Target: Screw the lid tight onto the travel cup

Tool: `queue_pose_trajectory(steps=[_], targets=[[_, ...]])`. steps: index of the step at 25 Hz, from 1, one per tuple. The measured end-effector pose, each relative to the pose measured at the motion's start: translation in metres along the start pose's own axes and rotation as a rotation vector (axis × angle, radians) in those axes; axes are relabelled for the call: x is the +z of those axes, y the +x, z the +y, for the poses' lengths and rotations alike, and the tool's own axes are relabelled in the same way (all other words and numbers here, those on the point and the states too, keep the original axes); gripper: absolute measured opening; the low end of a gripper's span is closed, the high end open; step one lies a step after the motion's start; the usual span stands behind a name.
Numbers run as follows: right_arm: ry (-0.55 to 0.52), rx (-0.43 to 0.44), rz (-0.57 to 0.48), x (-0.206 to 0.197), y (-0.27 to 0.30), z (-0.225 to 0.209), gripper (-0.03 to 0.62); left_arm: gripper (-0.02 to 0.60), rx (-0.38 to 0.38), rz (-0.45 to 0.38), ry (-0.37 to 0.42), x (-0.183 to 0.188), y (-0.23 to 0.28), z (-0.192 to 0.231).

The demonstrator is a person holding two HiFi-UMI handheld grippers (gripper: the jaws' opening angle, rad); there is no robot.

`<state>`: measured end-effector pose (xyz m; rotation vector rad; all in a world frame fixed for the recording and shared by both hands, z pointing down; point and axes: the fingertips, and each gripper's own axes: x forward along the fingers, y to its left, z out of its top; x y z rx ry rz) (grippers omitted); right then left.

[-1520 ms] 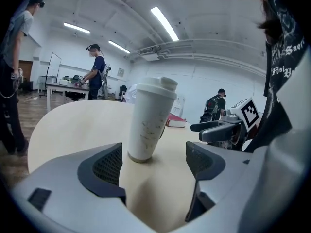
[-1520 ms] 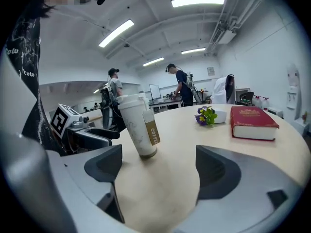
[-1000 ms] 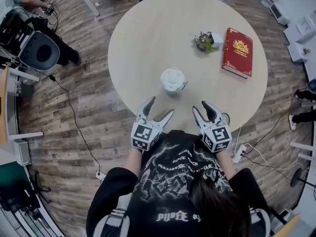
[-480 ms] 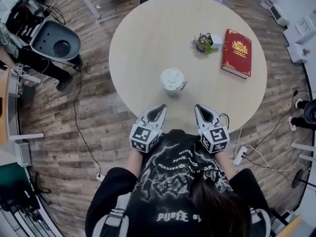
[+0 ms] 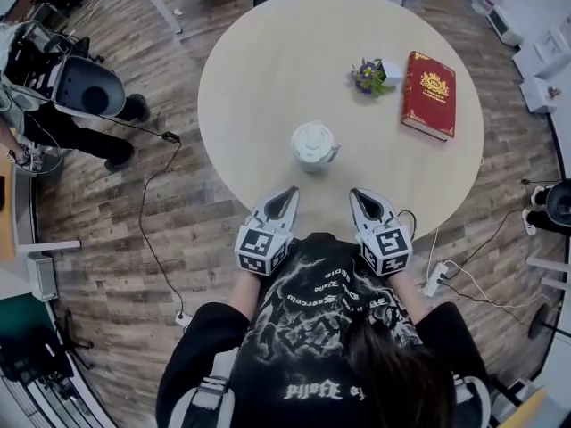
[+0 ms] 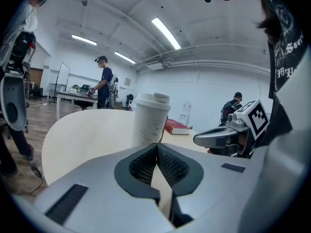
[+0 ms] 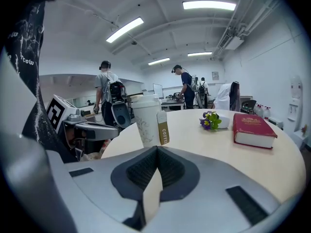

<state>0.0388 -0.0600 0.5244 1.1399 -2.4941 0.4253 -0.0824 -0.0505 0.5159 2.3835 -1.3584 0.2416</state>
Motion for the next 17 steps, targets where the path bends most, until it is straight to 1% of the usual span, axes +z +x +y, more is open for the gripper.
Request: queue_pose_trajectory(steps=[4, 12, 17], targets=[[0.019, -0.012, 0.000, -0.002, 0.000, -0.004, 0.005, 0.021, 0.011, 0.002, -0.021, -0.002, 0.001, 0.005], [0.037, -0.020, 0.001, -0.002, 0.002, -0.009, 0.005, 0.022, 0.024, 0.011, -0.025, -0.002, 0.004, 0.010], [0.079, -0.032, 0.008, -0.007, 0.003, -0.019, 0.005, 0.023, 0.030, 0.016, -0.057, -0.006, 0.008, 0.014]])
